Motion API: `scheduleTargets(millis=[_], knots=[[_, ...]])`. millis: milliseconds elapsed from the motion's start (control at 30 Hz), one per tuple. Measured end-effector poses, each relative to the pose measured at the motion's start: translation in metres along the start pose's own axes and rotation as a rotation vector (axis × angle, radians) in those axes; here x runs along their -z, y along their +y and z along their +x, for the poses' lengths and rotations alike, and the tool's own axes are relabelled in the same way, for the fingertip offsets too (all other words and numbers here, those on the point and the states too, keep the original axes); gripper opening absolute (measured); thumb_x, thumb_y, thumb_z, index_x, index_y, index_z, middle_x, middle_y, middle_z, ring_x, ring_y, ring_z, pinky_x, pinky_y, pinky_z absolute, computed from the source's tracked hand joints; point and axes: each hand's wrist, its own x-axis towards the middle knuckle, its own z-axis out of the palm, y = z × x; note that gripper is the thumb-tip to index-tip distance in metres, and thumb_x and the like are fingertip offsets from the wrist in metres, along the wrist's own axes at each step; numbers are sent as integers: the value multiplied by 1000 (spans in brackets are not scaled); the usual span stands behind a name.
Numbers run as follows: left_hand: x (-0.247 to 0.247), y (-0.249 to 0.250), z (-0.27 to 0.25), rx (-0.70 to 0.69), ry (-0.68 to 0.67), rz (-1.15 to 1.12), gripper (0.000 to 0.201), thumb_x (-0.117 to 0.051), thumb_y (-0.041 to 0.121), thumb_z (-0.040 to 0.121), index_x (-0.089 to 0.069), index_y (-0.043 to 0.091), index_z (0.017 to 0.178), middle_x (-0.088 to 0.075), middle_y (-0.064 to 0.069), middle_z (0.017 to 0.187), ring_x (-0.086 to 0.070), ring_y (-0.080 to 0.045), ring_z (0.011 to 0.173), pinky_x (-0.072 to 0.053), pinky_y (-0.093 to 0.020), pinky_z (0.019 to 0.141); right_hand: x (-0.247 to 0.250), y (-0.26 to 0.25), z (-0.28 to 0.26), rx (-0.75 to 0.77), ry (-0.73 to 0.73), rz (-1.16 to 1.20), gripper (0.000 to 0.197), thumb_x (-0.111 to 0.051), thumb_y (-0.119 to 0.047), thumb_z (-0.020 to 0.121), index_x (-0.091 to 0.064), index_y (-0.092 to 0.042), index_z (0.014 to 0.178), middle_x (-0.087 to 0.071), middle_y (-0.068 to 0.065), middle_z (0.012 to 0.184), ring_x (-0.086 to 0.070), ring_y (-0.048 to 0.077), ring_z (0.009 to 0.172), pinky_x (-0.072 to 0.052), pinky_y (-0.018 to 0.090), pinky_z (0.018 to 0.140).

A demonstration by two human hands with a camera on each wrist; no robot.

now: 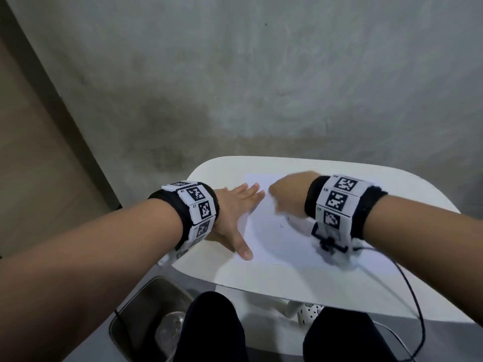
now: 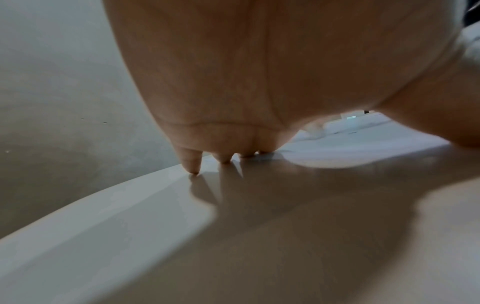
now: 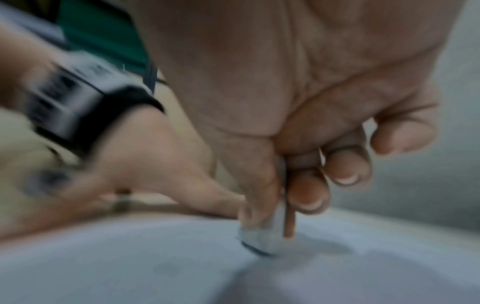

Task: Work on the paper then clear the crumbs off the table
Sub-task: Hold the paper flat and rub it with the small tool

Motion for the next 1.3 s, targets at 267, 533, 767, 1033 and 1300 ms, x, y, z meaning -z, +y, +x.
scheduleTargets(millis=[267,533,767,1033,1300], knots=[[0,2,-1,5,2,13,140,-72,72,63,27,24,150,33,6,156,25,-14,145,6,-44,120,-13,-10,-6,131,-16,65,22,-47,-20,96,-58,-8,112,-62,5,98,-53,25,89,-34,26,62],[-1,3,-1,23,-4,30,138,-71,72,65,27,22,149,33,4,156,25,-15,145,5,-43,120,-21,-7,-21,235,-48,72,22,-49,-20,93,-55,-15,114,-62,0,107,-50,22,89,-37,29,76],[-2,2,0,36,-4,30,139,-71,73,64,27,24,149,34,6,156,25,-14,145,4,-44,121,-19,4,-24,230,155,-40,5,-50,-21,90,-52,-23,86,-52,-7,82,-47,20,79,-37,27,69],[-1,2,1,43,-20,32,139,-71,73,64,28,24,149,35,6,155,26,-14,145,3,-47,121,-14,10,-26,147,117,-87,13,-47,-15,87,-50,-20,75,-41,-6,65,-43,24,78,-24,21,52],[-1,3,1,42,-18,36,139,-72,72,65,28,25,148,35,7,155,26,-13,145,2,-49,120,-26,30,-41,216,-79,32,15,-54,-11,78,-52,-22,68,-57,-7,71,-47,16,67,-32,23,55]])
